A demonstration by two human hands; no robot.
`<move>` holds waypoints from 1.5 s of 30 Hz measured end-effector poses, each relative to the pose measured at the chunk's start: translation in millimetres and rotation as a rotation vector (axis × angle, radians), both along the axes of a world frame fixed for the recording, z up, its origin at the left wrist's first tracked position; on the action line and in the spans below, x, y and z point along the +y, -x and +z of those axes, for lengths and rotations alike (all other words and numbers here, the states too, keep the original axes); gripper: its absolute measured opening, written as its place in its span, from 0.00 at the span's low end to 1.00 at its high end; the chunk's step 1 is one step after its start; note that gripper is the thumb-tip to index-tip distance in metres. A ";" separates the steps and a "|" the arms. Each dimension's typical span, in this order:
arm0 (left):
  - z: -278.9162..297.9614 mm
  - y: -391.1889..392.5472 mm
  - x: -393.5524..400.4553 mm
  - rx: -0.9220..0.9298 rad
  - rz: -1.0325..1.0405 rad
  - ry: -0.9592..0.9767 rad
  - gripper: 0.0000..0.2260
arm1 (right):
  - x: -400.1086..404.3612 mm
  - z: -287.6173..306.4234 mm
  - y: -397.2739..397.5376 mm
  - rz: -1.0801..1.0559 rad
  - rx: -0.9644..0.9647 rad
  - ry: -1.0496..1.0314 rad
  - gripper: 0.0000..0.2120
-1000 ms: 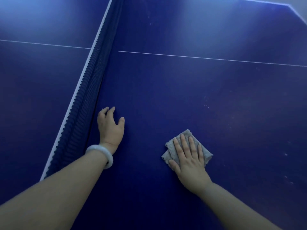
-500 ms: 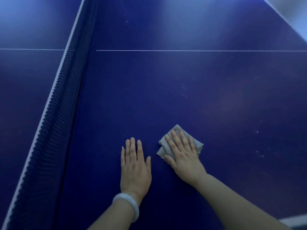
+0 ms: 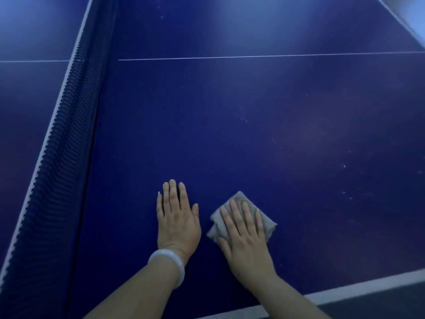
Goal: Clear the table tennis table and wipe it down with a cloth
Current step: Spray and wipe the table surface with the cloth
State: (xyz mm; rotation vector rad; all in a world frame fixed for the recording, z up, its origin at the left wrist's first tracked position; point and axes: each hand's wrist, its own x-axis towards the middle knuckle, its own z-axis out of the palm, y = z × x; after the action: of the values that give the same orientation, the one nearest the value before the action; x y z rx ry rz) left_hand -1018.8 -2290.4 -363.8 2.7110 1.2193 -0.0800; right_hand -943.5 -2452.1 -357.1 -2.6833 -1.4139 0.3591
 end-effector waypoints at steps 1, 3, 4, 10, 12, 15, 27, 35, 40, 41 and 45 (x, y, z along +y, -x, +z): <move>-1.1 0.0 -0.3 -0.001 0.002 -0.005 0.29 | -19.3 -0.9 -7.3 0.067 -0.004 0.013 0.31; -1.7 -0.5 -0.9 -0.007 -0.001 -0.007 0.28 | -51.1 -1.9 -40.3 0.035 -0.054 0.055 0.31; -1.4 -0.4 -1.0 -0.008 -0.002 0.000 0.29 | -60.0 -0.2 -58.8 -0.085 -0.069 0.086 0.31; -0.7 0.2 -0.6 -0.009 0.002 -0.007 0.31 | 2.0 2.4 -66.6 -0.686 -0.015 0.134 0.32; -1.4 0.1 -0.3 -0.005 0.005 -0.011 0.31 | 23.8 -1.5 -34.1 -0.441 -0.060 0.091 0.31; -2.9 0.5 -0.4 -0.007 0.002 -0.011 0.30 | 7.5 -3.6 1.0 -0.052 -0.056 0.016 0.31; -3.1 0.0 -1.2 -0.017 0.013 -0.029 0.29 | -32.7 0.8 9.1 -0.390 -0.072 0.026 0.30; -4.4 2.7 0.1 -0.085 0.021 0.025 0.28 | -133.8 -4.4 -3.2 -0.188 -0.069 0.008 0.30; 7.9 -1.4 1.2 -0.176 0.062 0.134 0.27 | -176.2 3.3 -54.6 -0.646 -0.045 0.059 0.34; 12.0 -5.6 -3.0 -0.211 0.052 0.148 0.26 | -171.4 2.9 -52.2 -0.675 -0.052 0.054 0.34; 27.0 -45.4 -56.6 -0.287 -0.124 0.174 0.25 | -147.6 -3.3 -18.3 -0.486 -0.090 0.024 0.30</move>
State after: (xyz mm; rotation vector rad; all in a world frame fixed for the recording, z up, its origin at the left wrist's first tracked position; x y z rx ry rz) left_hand -973.4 -2346.9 -336.8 2.5357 0.9181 0.1740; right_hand -925.2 -2599.7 -360.4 -2.9665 -0.7293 0.2143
